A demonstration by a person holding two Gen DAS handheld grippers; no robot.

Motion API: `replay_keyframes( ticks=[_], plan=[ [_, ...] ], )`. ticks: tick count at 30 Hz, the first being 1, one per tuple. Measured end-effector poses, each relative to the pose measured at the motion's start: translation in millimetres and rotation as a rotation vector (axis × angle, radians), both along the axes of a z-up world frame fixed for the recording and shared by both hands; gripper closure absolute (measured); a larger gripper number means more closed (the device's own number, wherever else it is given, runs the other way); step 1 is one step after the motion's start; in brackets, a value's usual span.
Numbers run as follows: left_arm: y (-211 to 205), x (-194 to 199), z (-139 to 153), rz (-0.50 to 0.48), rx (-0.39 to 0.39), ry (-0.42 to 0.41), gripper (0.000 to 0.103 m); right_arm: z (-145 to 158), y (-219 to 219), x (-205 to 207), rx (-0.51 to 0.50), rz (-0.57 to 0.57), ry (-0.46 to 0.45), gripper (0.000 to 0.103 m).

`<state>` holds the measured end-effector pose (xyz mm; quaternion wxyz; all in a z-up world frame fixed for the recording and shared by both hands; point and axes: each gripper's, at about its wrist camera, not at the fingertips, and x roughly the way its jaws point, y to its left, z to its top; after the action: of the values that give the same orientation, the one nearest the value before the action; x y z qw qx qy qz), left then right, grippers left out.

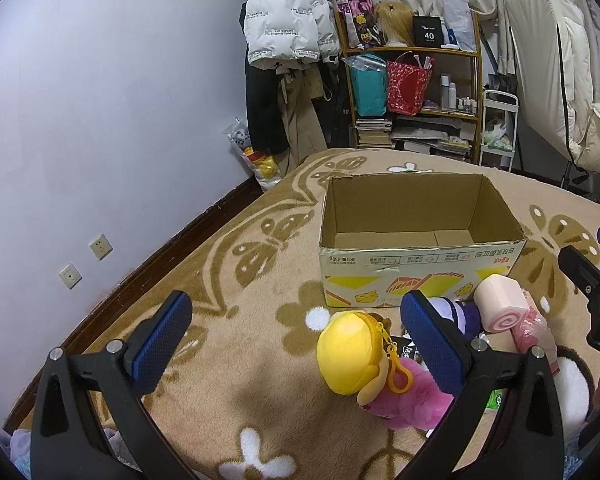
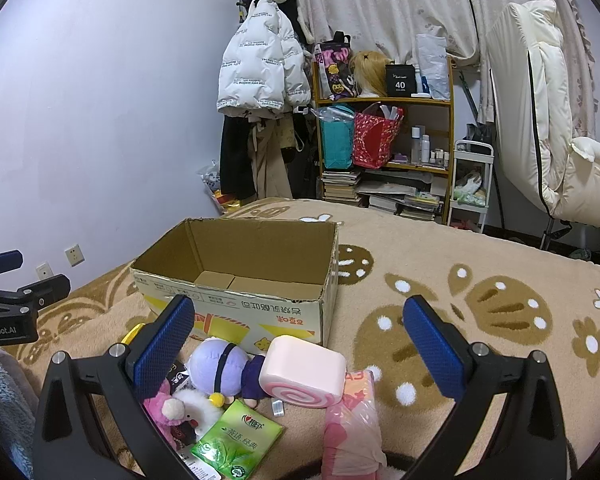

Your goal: Organize soft objects

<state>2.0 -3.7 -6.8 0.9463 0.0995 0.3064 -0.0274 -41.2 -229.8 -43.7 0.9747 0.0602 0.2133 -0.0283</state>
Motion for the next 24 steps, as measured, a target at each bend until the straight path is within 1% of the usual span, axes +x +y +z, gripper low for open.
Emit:
replay_keyframes(
  ticks=[8, 12, 15, 18, 20, 24],
  plan=[
    [0, 1, -1, 0.004, 0.003, 0.007, 0.000, -2, 1, 0, 0.000, 0.000, 0.001, 0.000],
    [2, 1, 0, -0.006, -0.016, 0.025, 0.000, 0, 1, 0, -0.004, 0.001, 0.007, 0.000],
    [3, 3, 0, 0.003, -0.014, 0.028, 0.000, 0, 1, 0, -0.009, -0.002, 0.009, 0.000],
    [2, 9, 0, -0.002, -0.020, 0.053, 0.000, -3, -3, 2, -0.002, 0.003, 0.013, 0.000],
    [-1, 16, -1, -0.005, -0.008, 0.073, 0.000, -14, -2, 8, -0.002, 0.008, 0.021, 0.000],
    [-9, 28, -6, -0.012, 0.046, 0.106, 0.000, -20, -1, 19, 0.009, 0.022, 0.030, 0.000]
  ],
)
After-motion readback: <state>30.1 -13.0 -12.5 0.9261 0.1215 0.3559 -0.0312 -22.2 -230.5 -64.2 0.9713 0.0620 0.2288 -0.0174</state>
